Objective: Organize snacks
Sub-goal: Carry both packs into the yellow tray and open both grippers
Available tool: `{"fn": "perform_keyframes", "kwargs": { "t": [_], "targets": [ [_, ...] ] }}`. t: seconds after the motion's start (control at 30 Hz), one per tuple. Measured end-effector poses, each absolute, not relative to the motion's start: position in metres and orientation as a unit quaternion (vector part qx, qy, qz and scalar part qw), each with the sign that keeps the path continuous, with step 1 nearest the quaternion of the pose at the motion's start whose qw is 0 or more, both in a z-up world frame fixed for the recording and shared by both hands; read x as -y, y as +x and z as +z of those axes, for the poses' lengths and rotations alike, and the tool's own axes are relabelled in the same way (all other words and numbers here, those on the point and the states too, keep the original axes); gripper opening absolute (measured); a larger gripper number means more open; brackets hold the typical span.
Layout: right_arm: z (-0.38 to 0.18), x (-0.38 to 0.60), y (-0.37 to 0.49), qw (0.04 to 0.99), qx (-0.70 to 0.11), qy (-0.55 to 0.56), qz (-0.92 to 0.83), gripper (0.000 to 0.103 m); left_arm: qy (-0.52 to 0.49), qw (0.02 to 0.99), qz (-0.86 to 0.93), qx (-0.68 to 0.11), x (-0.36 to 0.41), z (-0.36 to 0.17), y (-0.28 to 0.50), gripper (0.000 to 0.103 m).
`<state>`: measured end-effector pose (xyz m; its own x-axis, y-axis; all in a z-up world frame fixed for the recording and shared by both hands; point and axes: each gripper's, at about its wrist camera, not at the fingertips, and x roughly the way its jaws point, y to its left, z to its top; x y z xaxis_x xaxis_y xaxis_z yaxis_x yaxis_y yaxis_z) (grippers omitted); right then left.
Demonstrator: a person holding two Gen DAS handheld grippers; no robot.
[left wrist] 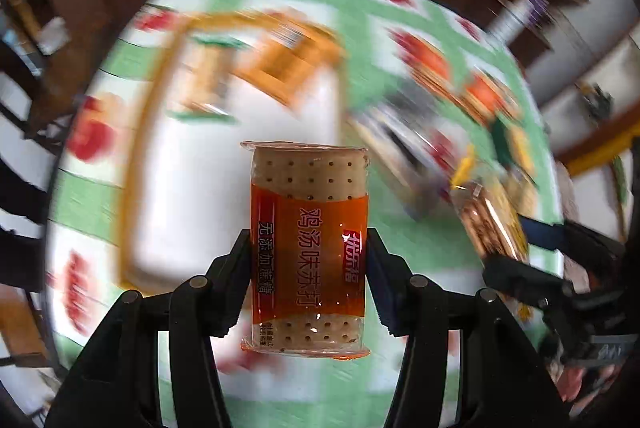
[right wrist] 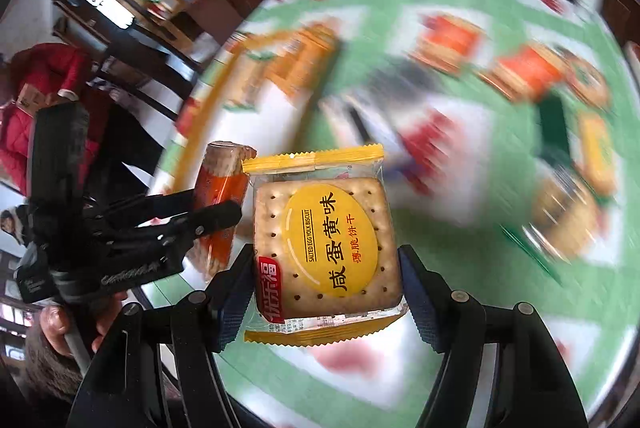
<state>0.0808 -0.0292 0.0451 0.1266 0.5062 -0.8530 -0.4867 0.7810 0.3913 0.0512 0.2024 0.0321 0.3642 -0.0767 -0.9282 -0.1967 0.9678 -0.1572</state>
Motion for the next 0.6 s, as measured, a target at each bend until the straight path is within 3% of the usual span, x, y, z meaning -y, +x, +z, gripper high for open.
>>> {"fn": "perform_keyframes", "kwargs": {
  "t": [0.23, 0.6],
  "targets": [
    [0.025, -0.093, 0.12, 0.784, -0.515, -0.02, 0.346, 0.071, -0.1, 0.802, 0.088, -0.582, -0.263, -0.002, 0.094, 0.052],
    [-0.026, -0.145, 0.145, 0.784, -0.525, -0.078, 0.322, 0.073, -0.107, 0.797, 0.081, -0.589, -0.292, -0.022, 0.125, 0.052]
  ]
}}
